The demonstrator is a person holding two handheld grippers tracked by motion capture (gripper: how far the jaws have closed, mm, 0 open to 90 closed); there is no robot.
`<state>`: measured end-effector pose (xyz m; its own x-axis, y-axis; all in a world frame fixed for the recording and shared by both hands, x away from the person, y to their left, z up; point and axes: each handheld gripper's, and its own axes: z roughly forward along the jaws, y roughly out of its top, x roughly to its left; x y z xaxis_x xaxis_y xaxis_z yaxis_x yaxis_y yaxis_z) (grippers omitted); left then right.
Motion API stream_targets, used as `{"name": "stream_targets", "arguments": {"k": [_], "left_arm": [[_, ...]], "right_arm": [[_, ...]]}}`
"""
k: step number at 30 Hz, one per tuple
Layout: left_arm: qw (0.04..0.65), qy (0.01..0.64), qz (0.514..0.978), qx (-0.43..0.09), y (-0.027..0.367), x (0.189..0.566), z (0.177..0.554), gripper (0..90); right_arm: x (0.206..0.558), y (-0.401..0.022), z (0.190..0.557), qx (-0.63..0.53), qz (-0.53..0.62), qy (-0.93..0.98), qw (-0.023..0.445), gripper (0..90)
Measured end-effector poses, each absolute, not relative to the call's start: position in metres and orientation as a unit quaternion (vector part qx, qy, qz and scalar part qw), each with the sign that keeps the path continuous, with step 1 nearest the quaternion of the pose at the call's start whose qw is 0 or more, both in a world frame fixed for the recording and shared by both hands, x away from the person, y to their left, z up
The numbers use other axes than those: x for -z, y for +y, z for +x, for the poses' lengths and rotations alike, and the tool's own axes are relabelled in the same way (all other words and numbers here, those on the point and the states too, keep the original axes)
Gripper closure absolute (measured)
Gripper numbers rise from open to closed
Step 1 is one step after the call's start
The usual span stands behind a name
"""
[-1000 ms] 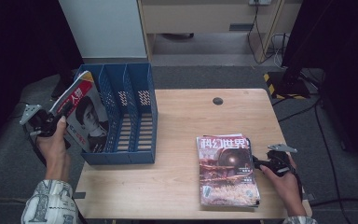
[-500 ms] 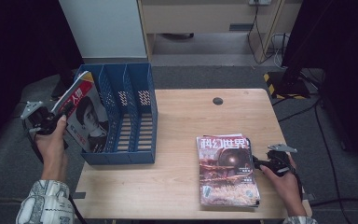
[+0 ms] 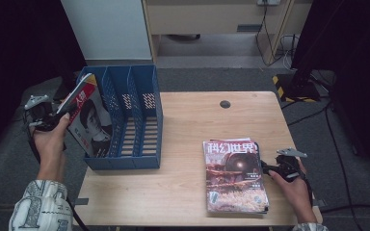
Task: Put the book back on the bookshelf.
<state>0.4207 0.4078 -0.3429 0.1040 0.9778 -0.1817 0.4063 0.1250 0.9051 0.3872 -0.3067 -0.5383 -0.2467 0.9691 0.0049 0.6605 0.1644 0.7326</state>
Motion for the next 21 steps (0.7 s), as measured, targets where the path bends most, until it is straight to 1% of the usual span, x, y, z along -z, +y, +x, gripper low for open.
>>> {"name": "stream_targets", "arguments": {"k": [6, 8, 11, 16, 21], "left_arm": [[0.453, 0.595, 0.590, -0.306, 0.405, 0.337, 0.424, 78.3], [0.446, 0.596, 0.595, -0.303, 0.405, 0.335, 0.425, 82.6], [0.432, 0.598, 0.603, -0.304, 0.405, 0.333, 0.426, 85.7], [0.435, 0.597, 0.603, -0.302, 0.406, 0.331, 0.425, 86.3], [0.450, 0.596, 0.593, -0.303, 0.410, 0.328, 0.423, 86.4]], "right_arm": [[0.538, -0.307, 0.387, -0.317, 0.562, 0.724, 0.244, 15.7], [0.538, -0.307, 0.387, -0.317, 0.563, 0.723, 0.244, 15.7], [0.538, -0.307, 0.387, -0.317, 0.562, 0.724, 0.244, 15.7], [0.538, -0.307, 0.387, -0.317, 0.562, 0.724, 0.244, 15.7], [0.538, -0.307, 0.387, -0.317, 0.562, 0.724, 0.244, 15.7]]}}
